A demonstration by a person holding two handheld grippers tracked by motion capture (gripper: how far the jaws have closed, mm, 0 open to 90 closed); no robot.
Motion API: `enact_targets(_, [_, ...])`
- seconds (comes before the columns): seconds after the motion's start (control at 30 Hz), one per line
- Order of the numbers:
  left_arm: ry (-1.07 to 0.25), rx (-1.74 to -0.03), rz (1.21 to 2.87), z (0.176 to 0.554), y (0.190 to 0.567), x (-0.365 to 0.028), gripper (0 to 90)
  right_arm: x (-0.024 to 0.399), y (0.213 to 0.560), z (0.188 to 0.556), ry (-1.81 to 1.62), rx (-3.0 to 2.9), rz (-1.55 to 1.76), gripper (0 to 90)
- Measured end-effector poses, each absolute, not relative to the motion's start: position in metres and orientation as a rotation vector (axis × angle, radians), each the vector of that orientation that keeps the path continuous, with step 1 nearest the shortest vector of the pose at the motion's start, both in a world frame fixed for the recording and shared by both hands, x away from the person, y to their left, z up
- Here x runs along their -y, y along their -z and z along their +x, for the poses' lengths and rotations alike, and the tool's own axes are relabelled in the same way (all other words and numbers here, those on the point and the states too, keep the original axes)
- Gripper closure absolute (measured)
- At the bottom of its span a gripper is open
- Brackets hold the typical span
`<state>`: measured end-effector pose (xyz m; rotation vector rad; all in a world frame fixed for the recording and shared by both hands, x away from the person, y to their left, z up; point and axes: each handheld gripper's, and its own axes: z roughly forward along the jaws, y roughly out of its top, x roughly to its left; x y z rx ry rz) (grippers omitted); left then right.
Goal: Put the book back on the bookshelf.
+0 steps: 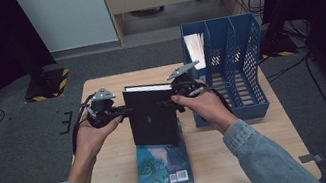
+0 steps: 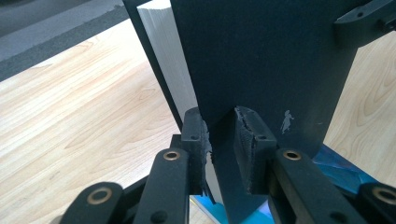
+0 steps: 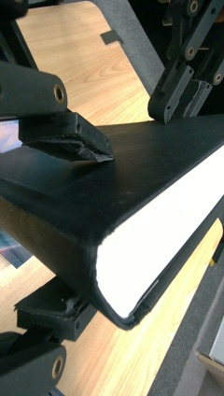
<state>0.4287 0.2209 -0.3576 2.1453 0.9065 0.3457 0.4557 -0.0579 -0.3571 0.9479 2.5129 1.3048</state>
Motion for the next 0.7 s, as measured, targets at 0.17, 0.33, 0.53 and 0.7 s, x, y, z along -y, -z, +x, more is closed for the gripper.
enact_targets(0.17, [-0.354,-0.904,2.145,0.433,0.357,-0.222,74.0,0.055,0.355,0.46,-1.303,-2.504,0.937,35.3])
enact_targets(0.33, [-0.352,-0.89,2.145,0.433,0.358,-0.222,74.0,0.056,0.356,0.462,-1.302,-2.505,0.948,35.1])
enact_targets(0.53, [-0.379,-0.879,2.159,0.417,0.358,-0.221,74.2,0.057,0.353,0.449,-1.278,-2.526,0.911,35.6])
enact_targets(0.7, [-0.401,-0.884,2.169,0.398,0.359,-0.222,74.2,0.056,0.35,0.431,-1.274,-2.541,0.848,35.6])
